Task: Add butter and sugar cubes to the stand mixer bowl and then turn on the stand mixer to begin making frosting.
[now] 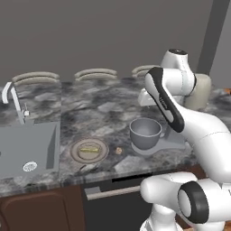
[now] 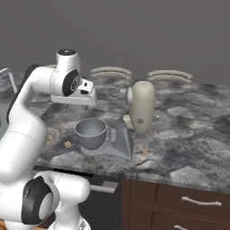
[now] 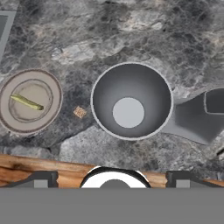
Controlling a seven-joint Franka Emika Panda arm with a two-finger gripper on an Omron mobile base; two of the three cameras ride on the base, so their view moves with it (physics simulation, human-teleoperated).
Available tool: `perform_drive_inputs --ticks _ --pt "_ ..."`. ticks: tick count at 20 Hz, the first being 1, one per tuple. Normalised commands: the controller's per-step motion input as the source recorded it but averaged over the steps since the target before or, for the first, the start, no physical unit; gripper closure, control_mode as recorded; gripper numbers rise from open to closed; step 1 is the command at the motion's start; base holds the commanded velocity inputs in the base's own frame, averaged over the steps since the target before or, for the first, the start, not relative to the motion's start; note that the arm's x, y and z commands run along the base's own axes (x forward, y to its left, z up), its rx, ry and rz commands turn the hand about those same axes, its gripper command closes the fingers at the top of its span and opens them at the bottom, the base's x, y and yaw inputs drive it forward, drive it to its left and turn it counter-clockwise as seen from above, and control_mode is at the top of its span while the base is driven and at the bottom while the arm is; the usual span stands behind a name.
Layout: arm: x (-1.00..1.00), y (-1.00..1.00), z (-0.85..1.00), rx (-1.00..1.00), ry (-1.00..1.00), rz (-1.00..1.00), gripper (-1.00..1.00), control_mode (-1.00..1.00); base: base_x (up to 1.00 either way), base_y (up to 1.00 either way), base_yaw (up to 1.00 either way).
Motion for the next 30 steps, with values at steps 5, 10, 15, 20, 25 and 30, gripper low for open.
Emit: perform_drive_inputs --ticks 5,10,15,20,25,30 --pt "0.0 0.0 0.0 0.0 0.0 0.0 -1.0 1.0 -0.18 -0.46 -0.04" --pt "0.0 0.0 0.0 0.0 0.0 0.0 -1.0 1.0 -0.23 -0.5 -0.04" --pt "0.0 0.0 0.0 0.0 0.0 0.0 -1.0 1.0 -0.38 -0.51 -0.03" --pt "0.0 0.0 0.0 0.0 0.0 0.0 -1.0 1.0 -0.45 -0.31 -0.01" --pt "-0.01 -0.03 0.0 0.0 0.0 0.0 -1.0 -1.0 -0.16 -0.12 0.0" --pt "-0.01 -0.3 0.0 0.05 0.0 0.0 -1.0 -1.0 0.0 0.0 0.0"
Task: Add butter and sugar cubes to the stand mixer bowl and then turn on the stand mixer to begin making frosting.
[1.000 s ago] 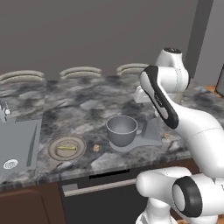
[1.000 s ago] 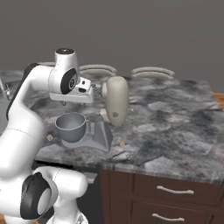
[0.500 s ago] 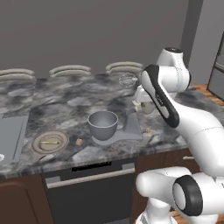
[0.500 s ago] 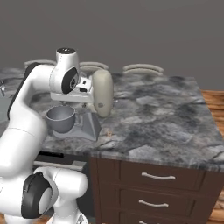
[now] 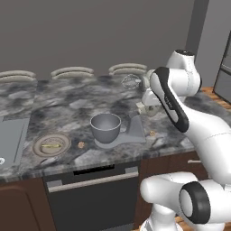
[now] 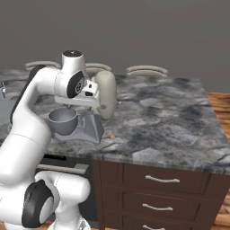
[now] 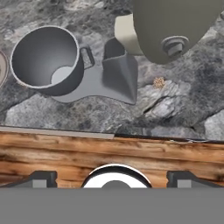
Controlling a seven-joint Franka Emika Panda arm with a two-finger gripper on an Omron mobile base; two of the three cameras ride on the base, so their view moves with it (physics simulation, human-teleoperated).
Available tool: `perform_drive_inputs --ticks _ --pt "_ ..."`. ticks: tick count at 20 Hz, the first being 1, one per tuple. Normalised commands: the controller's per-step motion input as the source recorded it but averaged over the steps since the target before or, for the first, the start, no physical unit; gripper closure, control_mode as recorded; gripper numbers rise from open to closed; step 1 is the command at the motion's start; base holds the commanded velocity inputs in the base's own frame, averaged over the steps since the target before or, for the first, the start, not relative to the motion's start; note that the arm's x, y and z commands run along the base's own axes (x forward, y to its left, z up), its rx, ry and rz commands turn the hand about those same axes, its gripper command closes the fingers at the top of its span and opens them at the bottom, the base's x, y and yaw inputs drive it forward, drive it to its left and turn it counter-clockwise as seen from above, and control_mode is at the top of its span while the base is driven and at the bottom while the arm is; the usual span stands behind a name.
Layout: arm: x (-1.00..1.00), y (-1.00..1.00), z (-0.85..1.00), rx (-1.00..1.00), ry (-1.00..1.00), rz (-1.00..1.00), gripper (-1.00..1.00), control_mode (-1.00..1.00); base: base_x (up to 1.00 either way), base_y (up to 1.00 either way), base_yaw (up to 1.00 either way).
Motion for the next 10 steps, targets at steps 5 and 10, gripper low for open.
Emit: perform_drive_inputs --ticks 5,10 --pt "0.0 -0.72 0.0 0.15 0.0 0.0 -1.0 -1.0 0.0 0.0 0.0" --pt "0.1 -0.74 0.0 0.29 -0.05 0.11 -1.0 -1.0 0.0 0.0 0.0"
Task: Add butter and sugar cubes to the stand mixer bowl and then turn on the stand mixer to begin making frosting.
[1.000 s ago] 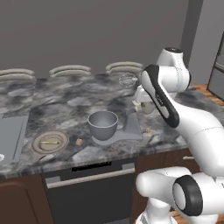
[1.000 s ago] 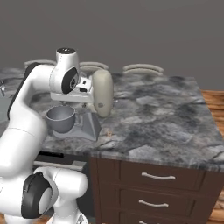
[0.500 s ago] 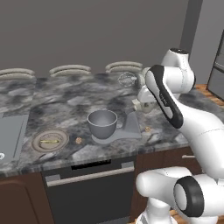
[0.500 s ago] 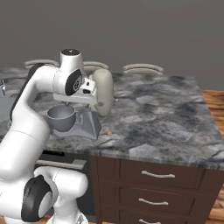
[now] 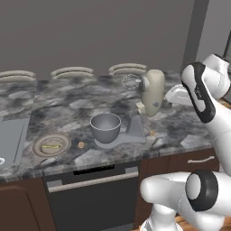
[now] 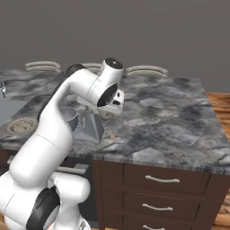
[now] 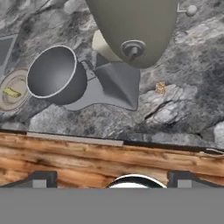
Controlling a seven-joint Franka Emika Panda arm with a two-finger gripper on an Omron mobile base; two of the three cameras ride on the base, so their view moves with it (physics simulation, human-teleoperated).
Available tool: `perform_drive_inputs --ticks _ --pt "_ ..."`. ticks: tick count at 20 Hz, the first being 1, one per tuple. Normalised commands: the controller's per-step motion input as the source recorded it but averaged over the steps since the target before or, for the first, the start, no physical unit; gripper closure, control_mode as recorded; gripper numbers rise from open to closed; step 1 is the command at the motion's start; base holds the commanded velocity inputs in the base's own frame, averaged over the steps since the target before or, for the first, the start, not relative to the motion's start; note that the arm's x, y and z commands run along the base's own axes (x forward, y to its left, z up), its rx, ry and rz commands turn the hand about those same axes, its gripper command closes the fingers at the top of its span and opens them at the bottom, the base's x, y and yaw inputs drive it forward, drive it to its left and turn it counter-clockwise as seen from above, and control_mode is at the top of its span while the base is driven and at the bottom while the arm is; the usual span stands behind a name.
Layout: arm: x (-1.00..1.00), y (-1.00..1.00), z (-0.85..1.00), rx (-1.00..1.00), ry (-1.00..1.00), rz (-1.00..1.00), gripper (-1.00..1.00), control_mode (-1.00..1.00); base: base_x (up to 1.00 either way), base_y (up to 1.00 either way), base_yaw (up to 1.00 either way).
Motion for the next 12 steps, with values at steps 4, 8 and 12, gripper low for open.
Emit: perform_drive_inputs --ticks 4,8,12 --pt "0.13 -0.54 -0.06 0.34 -0.23 0.21 -1.0 -1.0 0.0 0.0 0.0" --pt "0.15 -0.36 -0.2 0.21 -0.29 0.19 -1.0 -1.0 0.0 0.0 0.0" --pt "0.1 -0.18 -0.32 0.1 -0.3 0.15 -1.0 -1.0 0.0 0.0 0.0"
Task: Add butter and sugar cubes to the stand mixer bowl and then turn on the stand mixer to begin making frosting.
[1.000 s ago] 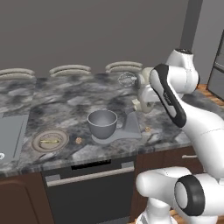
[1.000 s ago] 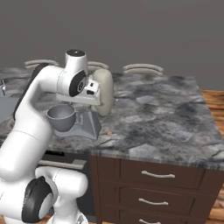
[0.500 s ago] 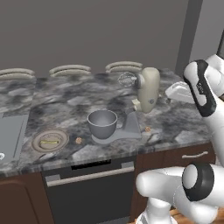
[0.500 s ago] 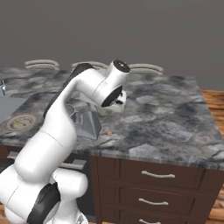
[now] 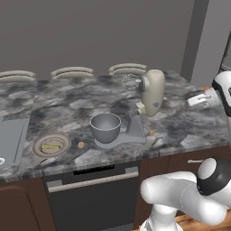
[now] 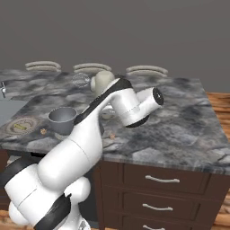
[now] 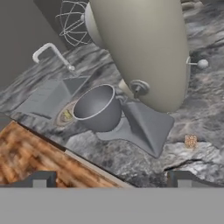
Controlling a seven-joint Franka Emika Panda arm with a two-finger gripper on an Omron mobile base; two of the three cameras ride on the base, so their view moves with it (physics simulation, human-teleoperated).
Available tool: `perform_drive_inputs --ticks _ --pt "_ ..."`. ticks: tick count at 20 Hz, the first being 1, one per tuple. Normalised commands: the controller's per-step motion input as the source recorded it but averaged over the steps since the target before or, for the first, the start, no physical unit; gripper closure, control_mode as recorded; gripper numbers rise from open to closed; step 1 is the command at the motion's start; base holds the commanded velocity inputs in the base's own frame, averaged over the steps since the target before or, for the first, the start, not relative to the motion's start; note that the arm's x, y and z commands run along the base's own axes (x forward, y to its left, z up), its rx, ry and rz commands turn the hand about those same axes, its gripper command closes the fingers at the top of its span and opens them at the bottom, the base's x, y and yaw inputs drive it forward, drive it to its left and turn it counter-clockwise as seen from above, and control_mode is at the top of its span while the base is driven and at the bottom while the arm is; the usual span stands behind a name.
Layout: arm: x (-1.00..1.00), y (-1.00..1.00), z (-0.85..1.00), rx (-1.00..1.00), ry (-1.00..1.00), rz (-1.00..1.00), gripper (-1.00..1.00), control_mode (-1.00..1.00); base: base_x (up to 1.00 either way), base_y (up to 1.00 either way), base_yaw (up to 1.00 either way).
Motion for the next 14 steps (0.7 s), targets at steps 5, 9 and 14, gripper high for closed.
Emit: perform_drive_inputs --ticks 5,9,14 --pt "0.14 0.0 -0.44 0.01 -0.29 0.13 -1.0 -1.0 0.0 0.0 0.0" --pt "0.17 -0.04 -0.45 0.0 -0.19 0.16 -1.0 -1.0 0.0 0.0 0.0" --pt "0.06 0.0 -0.41 0.0 -0.2 0.19 -1.0 -1.0 0.0 0.0 0.0"
